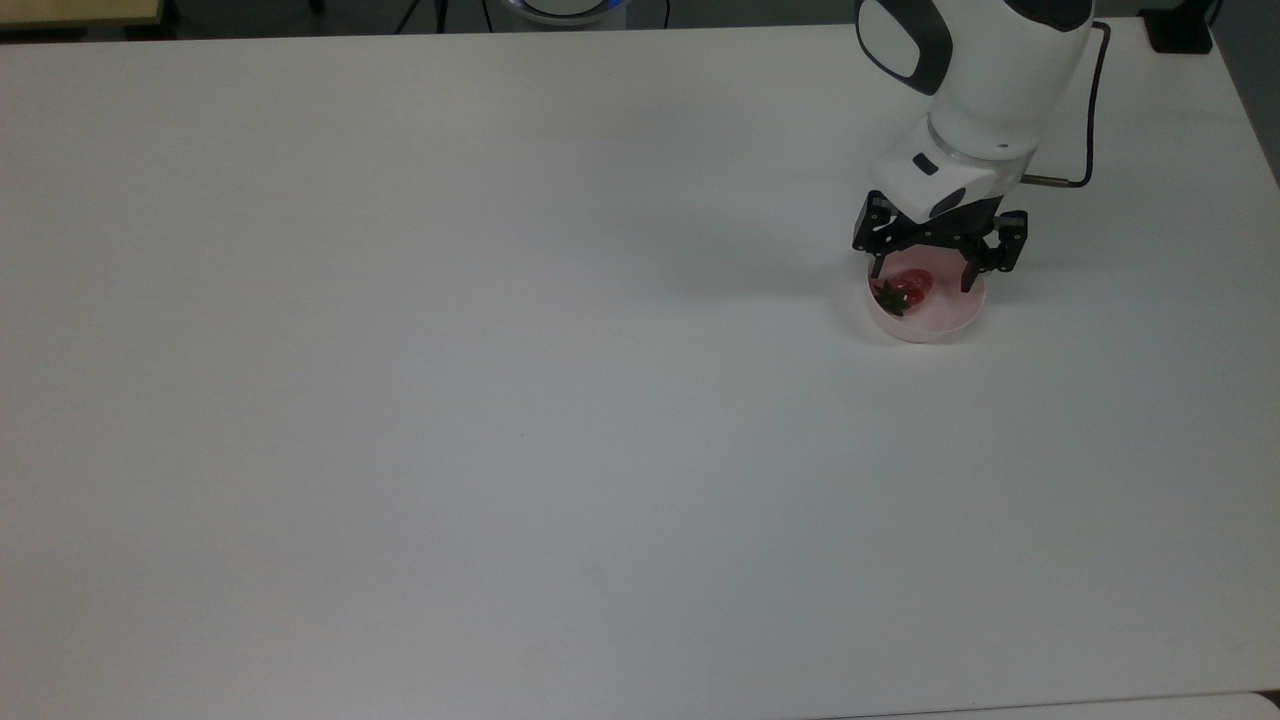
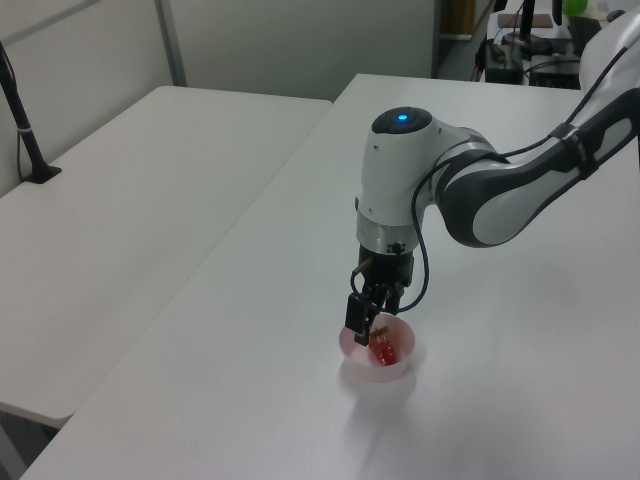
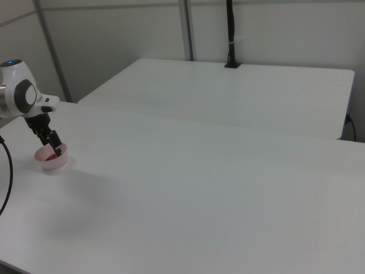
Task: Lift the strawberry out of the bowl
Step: 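Close the gripper fingers on the red strawberry inside the bowl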
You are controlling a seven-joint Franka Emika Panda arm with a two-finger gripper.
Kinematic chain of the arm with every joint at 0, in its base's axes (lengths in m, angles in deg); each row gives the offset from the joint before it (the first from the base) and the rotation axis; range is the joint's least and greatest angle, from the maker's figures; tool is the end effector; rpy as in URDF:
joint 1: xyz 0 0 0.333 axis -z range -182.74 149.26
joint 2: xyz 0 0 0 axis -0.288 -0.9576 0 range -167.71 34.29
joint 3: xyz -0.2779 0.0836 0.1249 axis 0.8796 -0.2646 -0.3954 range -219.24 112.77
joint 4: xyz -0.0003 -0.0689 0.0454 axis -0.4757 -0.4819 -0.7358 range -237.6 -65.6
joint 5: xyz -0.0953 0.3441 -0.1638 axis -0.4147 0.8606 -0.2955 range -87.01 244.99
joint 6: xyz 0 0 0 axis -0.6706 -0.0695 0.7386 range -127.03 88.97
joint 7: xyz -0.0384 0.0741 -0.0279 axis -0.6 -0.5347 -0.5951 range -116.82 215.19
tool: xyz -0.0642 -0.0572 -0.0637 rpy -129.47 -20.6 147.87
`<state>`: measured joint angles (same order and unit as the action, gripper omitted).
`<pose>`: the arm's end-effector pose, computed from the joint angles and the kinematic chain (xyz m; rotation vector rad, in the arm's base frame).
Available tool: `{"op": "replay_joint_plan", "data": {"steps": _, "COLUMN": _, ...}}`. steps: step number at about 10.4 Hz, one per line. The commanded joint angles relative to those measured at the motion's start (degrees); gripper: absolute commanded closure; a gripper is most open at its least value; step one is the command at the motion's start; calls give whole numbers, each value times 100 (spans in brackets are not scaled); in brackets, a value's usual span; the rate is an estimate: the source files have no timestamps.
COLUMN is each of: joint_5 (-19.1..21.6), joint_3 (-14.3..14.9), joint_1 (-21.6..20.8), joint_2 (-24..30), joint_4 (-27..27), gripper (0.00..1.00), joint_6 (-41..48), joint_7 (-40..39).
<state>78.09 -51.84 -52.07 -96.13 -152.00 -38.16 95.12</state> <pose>0.5801 0.3926 0.3516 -3.0711 0.3036 -0.1552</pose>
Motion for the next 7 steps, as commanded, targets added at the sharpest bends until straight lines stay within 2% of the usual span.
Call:
{"op": "replay_joint_plan", "data": {"steps": 1, "joint_5": 20, "joint_3": 45, "joint_1": -80, "joint_2": -82, "joint_4": 31, "gripper": 7, "joint_6": -105, "joint_7": 223}}
{"op": "replay_joint_plan", "data": {"steps": 7, "joint_5": 2, "joint_3": -33, "joint_1": -97, "joint_2": -169, "joint_4": 5, "gripper": 7, "joint_6": -175, "joint_7": 285}}
